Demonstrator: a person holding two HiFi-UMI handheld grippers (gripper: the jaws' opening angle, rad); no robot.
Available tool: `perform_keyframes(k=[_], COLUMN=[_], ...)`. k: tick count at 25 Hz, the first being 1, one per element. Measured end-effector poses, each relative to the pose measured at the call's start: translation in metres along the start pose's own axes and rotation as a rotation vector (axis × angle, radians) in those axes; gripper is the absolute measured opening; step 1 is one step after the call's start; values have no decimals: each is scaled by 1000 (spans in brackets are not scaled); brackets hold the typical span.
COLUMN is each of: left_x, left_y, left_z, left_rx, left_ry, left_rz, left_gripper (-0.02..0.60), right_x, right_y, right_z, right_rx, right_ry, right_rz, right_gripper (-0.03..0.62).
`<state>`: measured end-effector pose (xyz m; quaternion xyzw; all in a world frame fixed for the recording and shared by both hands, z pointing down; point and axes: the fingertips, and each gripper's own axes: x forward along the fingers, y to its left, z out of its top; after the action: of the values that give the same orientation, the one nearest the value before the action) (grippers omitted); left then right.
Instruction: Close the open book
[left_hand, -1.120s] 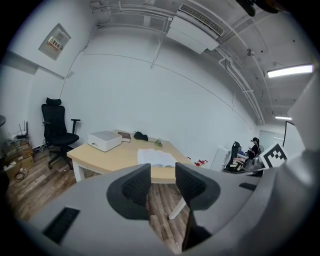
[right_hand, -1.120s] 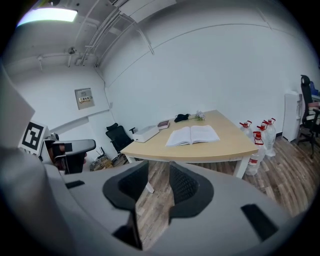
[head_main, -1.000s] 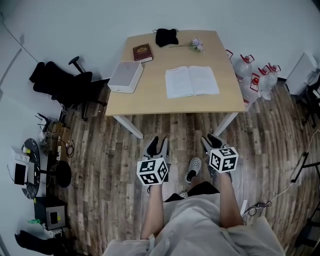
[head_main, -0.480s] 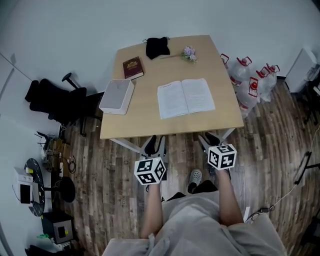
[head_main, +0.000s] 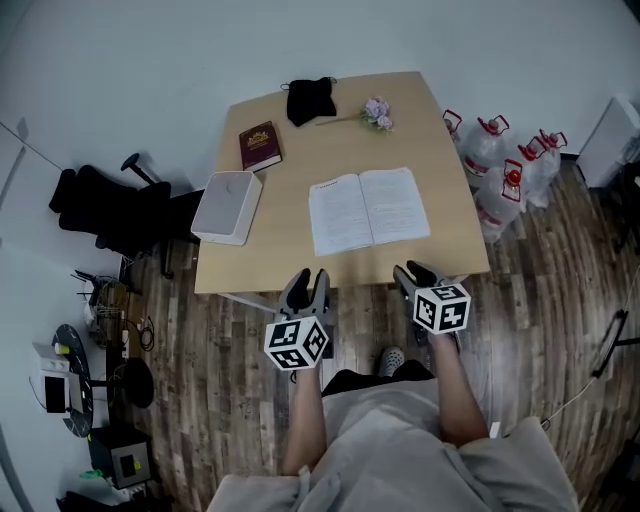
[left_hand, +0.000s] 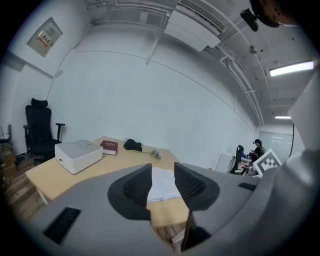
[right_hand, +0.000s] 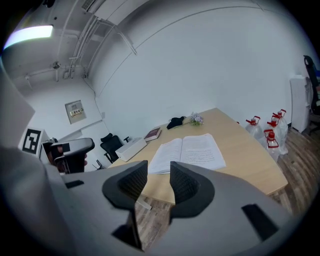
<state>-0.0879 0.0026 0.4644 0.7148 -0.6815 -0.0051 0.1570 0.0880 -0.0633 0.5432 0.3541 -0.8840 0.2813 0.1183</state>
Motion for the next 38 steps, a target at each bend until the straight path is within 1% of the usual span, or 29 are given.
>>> perform_keyframes(k=[4, 6, 7, 12, 15, 19, 21, 24, 28, 31, 34, 38], left_x=[4, 7, 9, 20, 35, 58, 73, 95, 124, 149, 168, 194], left_y=[2, 1, -1, -5, 1, 3, 4, 13, 20, 15, 18, 25], left_z=[-9, -13, -16, -26, -24, -17, -13, -8, 2, 3, 6, 16], left_rx=[34, 61, 70, 74, 71, 73, 88, 95, 58, 67, 65, 77], left_ry=[43, 57, 62, 84, 75, 77, 87, 108, 111, 132, 147, 160], left_rz=[5, 8, 6, -11, -23, -62, -91, -122, -160, -216, -255, -307], left_gripper=[150, 150, 150, 150, 150, 150, 150, 150, 150, 152, 150, 152], right_x=[5, 8, 10, 12, 21, 32, 42, 54, 64, 75, 90, 109], right_y=[-16, -23, -27, -36, -38, -46, -49, -53, -63, -74, -79, -89], right_z=[-7, -13, -14, -22, -22, -16, -9, -8, -18, -18, -22, -32], right_rx=[98, 123, 134, 185, 194, 262, 341, 514, 646, 797, 933, 1095], right_ry=[-7, 6, 8, 13, 15, -3, -20, -55, -67, -115, -153, -204], right_rz=[-6, -16, -23, -43, -46, -56, -30, 4, -19, -7, 12, -5], right_gripper=[150, 175, 175, 173, 175, 175, 178, 190, 190, 187, 189, 193])
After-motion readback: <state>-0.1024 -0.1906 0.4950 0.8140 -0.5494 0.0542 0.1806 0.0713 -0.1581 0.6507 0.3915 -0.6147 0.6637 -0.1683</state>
